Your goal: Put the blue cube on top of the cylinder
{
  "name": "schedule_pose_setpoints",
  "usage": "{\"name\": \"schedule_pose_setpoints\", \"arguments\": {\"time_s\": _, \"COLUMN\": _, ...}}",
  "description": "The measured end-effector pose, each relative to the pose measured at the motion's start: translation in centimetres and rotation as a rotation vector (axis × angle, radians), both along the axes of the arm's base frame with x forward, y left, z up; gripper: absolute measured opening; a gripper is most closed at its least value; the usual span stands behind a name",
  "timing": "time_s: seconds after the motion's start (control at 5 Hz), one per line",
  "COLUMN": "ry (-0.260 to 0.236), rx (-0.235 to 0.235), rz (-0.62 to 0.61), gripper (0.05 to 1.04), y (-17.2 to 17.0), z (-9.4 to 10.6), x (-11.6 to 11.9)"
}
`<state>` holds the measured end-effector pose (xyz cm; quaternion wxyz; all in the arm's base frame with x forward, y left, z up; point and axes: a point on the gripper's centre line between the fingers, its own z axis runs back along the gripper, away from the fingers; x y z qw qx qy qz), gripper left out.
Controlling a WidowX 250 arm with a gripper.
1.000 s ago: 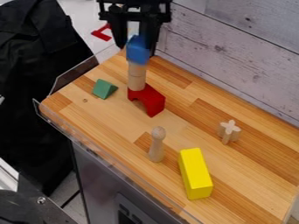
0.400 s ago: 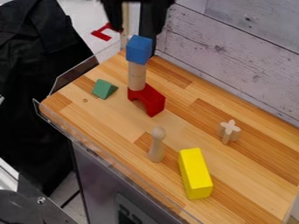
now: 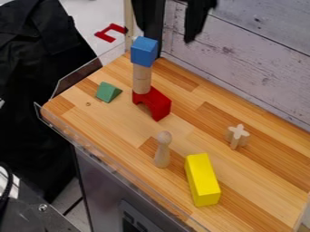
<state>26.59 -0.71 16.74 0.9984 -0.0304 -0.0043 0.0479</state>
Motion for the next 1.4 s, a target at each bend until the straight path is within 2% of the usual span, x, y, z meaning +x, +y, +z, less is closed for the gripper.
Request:
{"name": "schedule_pose_setpoints", "arguments": {"time_s": 0.2, "ry": 0.027, "rx": 0.002, "rz": -0.036, "gripper": 0.999, "y": -1.2, "z": -1.6, "x": -0.2}}
{"name": "schedule_pose_setpoints", "arguments": {"time_s": 0.4, "ry": 0.086, "rx": -0.01, "rz": -0.068, "gripper": 0.999, "y": -2.6, "z": -4.1, "x": 0.0}}
{"name": "schedule_pose_setpoints", "arguments": {"time_s": 0.6, "ry": 0.124, "rx": -0.006, "rz": -0.098, "gripper": 0.999, "y": -3.5, "z": -6.0, "x": 0.2}}
{"name": "schedule_pose_setpoints", "arguments": {"time_s": 0.8, "ry": 0.148, "rx": 0.005, "rz": -0.105, "gripper": 0.999, "y": -4.0, "z": -7.6, "x": 0.6}}
{"name": "schedule_pose_setpoints", "arguments": {"time_s": 1.2, "ry": 0.14, "rx": 0.02, "rz": -0.118, "gripper": 0.999, "y": -4.7, "z": -8.3, "x": 0.7}}
{"name": "schedule_pose_setpoints", "arguments": {"time_s": 1.4, "ry": 0.136, "rx": -0.02, "rz": -0.104, "gripper": 0.999, "y": -5.3, "z": -8.8, "x": 0.5}}
